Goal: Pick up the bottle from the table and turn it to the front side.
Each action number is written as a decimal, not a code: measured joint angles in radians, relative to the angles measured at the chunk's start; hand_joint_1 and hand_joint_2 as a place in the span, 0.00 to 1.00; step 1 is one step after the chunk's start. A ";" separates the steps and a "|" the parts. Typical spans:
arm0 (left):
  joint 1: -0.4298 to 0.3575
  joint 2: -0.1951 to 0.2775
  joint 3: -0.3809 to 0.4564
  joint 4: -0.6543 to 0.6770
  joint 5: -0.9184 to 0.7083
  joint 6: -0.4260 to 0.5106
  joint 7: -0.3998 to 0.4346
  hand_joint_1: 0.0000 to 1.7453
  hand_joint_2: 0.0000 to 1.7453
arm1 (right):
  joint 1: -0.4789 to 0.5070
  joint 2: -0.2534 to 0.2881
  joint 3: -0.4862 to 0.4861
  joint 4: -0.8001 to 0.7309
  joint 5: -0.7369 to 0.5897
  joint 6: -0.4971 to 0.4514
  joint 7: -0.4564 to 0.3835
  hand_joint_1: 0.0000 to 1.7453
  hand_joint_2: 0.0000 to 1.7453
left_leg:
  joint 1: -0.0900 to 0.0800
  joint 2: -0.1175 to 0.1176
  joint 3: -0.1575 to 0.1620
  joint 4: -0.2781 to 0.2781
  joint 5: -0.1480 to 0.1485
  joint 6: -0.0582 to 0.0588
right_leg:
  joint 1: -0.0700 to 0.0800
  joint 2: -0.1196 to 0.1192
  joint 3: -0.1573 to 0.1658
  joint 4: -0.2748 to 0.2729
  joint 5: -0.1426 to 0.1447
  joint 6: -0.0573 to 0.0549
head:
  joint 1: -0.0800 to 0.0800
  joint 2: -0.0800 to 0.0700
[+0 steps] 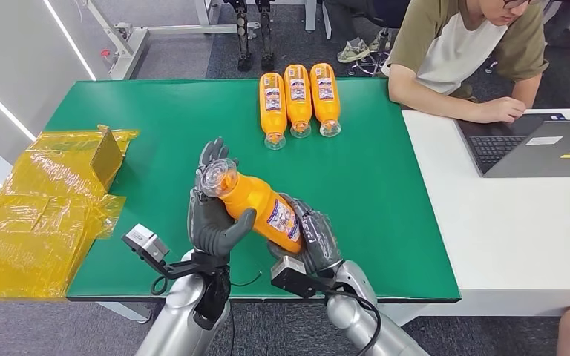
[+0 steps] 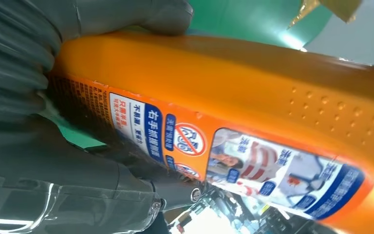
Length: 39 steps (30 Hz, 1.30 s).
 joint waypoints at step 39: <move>-0.056 -0.017 0.003 0.120 -0.137 0.031 0.020 1.00 1.00 | -0.077 0.000 0.012 0.123 0.051 0.150 -0.050 1.00 1.00 | 0.000 0.000 -0.001 0.000 0.000 0.000 | 0.000 0.000 0.000 0.000 0.000 0.000 | 0.000 0.000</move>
